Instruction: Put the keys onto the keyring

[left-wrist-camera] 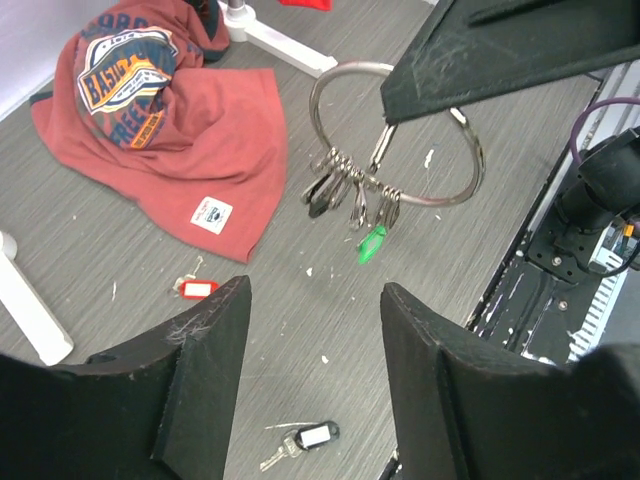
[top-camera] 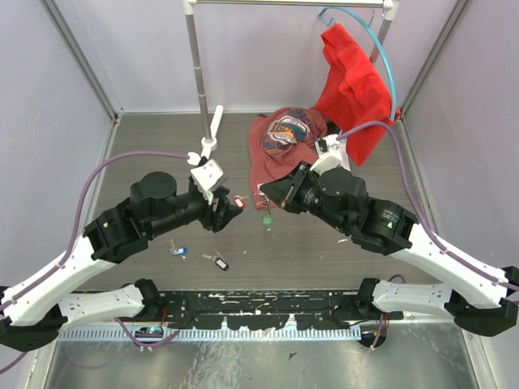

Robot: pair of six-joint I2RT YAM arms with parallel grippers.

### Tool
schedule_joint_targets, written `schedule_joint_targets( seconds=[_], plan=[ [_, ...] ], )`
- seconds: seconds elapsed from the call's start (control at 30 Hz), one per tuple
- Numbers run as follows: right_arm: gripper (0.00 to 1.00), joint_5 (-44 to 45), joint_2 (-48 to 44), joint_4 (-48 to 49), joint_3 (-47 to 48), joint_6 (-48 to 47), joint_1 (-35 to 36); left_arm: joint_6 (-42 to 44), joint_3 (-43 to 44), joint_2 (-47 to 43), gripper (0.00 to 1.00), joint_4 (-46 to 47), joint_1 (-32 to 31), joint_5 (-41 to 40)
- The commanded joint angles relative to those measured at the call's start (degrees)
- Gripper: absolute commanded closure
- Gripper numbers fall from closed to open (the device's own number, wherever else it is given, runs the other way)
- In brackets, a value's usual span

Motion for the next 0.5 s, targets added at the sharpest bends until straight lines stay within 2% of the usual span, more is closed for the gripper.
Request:
schedule_joint_targets(
  seconds=[0.0,0.27,0.47],
  plan=[
    [1.0,0.31,0.11,1.58,2.97,-1.11,0.16,0.66,1.0,1.19,0.38,6.03,-0.06,2.31],
    [1.0,-2.39,-0.55,4.57,2.33,-1.86,0.12,3.2,0.91,2.21,0.38,13.02,-0.11,2.83],
    [1.0,-4.23,-1.77,6.58,0.3,-1.84,0.14,3.46,1.63,2.69,0.4,13.8,-0.1,3.4]
  ],
)
